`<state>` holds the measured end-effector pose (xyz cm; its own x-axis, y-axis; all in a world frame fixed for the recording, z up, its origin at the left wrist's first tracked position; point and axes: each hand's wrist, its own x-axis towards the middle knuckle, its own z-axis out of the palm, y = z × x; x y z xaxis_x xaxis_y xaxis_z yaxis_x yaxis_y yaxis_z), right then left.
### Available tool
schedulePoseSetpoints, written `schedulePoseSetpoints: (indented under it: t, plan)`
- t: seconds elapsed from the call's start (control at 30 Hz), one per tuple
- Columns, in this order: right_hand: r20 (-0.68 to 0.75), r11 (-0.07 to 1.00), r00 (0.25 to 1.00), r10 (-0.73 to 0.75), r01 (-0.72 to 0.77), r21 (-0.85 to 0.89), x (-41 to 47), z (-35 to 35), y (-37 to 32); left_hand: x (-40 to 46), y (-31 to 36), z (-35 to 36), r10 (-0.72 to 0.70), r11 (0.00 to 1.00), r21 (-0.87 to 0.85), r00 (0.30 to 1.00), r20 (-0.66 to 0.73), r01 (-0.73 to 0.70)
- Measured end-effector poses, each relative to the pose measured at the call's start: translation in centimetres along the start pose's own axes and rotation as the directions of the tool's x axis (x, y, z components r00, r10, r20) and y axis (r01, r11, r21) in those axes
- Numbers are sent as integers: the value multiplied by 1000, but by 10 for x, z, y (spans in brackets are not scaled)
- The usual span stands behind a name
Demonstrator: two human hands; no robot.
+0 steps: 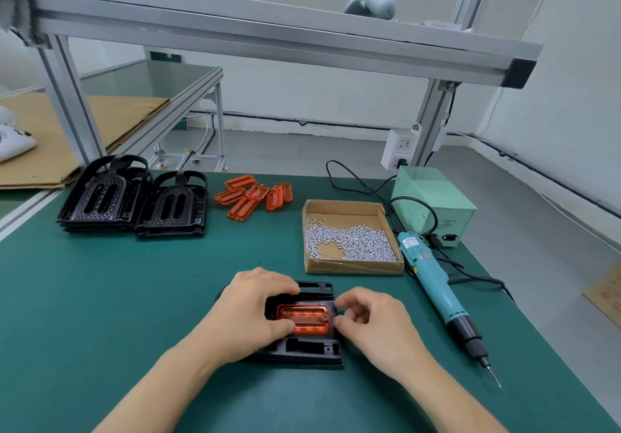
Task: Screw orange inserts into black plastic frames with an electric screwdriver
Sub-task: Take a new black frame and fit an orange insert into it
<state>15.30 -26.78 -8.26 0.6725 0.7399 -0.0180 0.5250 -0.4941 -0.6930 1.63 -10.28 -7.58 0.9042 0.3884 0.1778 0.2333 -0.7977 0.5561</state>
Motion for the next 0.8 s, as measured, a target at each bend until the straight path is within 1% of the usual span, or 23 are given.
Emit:
schedulePoseSetpoints:
  t: [0.07, 0.13, 0.27, 0.3, 0.37, 0.43, 0.47, 0.5, 0.57, 0.6, 0.63, 0.7, 0.73, 0.8]
  plan:
    - [-15, 1000, 1000, -24, 24, 10, 1, 2, -1, -1, 0, 2, 11, 1000, -11, 1000, -16, -11]
    - [-6, 998, 998, -58, 58, -36, 2, 3, -2, 1, 1, 4, 18, 1000, -5, 1000, -26, -18]
    - [6, 996, 997, -74, 74, -46, 4, -1, -2, 5, 5, 12, -1, 996, 89, 999, -54, 6]
    - [-16, 997, 998, -68, 67, -48, 5, -4, 0, 6, 5, 14, -17, 996, 91, 997, -69, 23]
    - [-123, 993, 989, -77, 64, -102, 7, -12, 4, 8, 7, 17, -47, 995, 88, 993, -108, 56]
    - [-249, 971, 964, -96, 36, -235, 9, -26, 10, 10, 10, 20, -69, 992, 95, 986, -151, 84]
    - [-294, 947, 952, -82, -18, -321, 11, -36, 14, 11, 11, 21, -80, 991, 94, 982, -171, 97]
    - [-323, 903, 946, -43, -101, -418, 13, -45, 20, 10, 12, 22, -89, 990, 94, 978, -188, 108]
    - [-341, 752, 937, 76, -278, -597, 18, -64, 33, 10, 14, 25, -101, 987, 104, 971, -219, 126]
    - [-335, 690, 931, 145, -337, -640, 19, -71, 39, 10, 15, 25, -106, 985, 112, 968, -229, 135]
    - [-322, 664, 922, 213, -379, -645, 21, -76, 44, 10, 15, 26, -116, 982, 116, 964, -238, 147]
    - [-278, 689, 904, 326, -429, -585, 26, -81, 51, 9, 16, 25, -141, 978, 117, 958, -251, 174]
    - [-250, 710, 899, 360, -438, -552, 28, -81, 53, 9, 16, 24, -148, 976, 119, 956, -255, 182]
    - [-215, 750, 903, 373, -430, -503, 32, -82, 56, 9, 16, 22, -149, 975, 128, 958, -244, 184]
